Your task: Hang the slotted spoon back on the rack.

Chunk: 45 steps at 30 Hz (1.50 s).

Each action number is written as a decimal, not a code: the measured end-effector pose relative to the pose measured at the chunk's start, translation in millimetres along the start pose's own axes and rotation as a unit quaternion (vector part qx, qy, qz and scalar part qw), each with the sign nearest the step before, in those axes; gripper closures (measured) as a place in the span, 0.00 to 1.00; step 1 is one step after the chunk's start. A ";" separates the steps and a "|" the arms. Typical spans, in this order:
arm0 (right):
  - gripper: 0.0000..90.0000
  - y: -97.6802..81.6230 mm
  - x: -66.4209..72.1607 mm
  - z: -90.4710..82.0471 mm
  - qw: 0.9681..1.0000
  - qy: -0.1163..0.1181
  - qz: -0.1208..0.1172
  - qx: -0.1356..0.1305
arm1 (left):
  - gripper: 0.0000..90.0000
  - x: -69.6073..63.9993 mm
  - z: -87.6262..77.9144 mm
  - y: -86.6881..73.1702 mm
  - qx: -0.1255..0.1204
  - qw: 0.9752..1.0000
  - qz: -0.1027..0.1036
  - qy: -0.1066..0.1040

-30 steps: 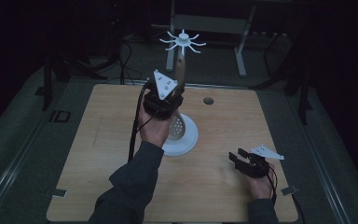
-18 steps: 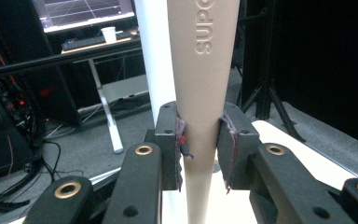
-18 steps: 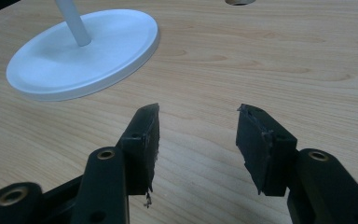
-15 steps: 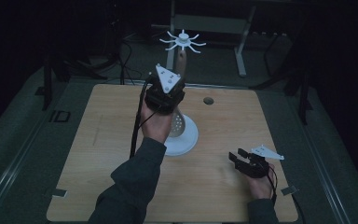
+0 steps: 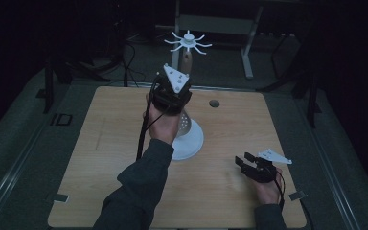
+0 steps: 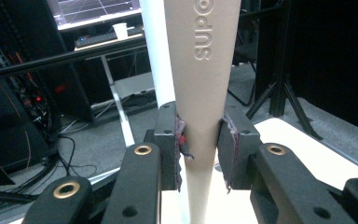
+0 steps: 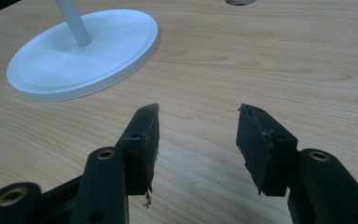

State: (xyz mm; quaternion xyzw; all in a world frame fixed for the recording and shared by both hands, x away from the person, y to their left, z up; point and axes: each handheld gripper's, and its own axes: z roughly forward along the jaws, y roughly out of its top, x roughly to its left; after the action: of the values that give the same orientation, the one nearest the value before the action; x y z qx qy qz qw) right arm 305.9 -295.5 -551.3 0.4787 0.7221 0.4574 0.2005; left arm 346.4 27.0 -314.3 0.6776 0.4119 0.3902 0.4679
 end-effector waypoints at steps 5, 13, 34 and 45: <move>0.54 0.0 0.0 -0.1 1.000 0.000 0.001 0.000 | 0.79 0.1 1.3 0.5 -0.001 1.000 0.001 0.000; 0.54 -0.1 0.5 0.3 1.000 0.000 -0.001 0.001 | 0.77 -0.1 3.1 1.7 -0.002 1.000 0.003 0.000; 0.53 -0.2 0.7 0.5 1.000 0.001 -0.002 0.002 | 0.71 6.7 2.5 -1.6 -0.006 1.000 -0.012 -0.024; 0.52 -0.6 0.3 1.2 1.000 -0.001 -0.001 0.007 | 0.63 5.7 -13.5 -2.8 -0.016 0.998 -0.020 -0.051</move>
State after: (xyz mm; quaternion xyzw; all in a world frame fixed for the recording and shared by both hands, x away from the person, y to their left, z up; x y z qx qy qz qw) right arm 306.3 -294.7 -552.4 0.4799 0.7255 0.4516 0.1986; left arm 335.6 37.1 -312.7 0.6806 0.3947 0.3524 0.5067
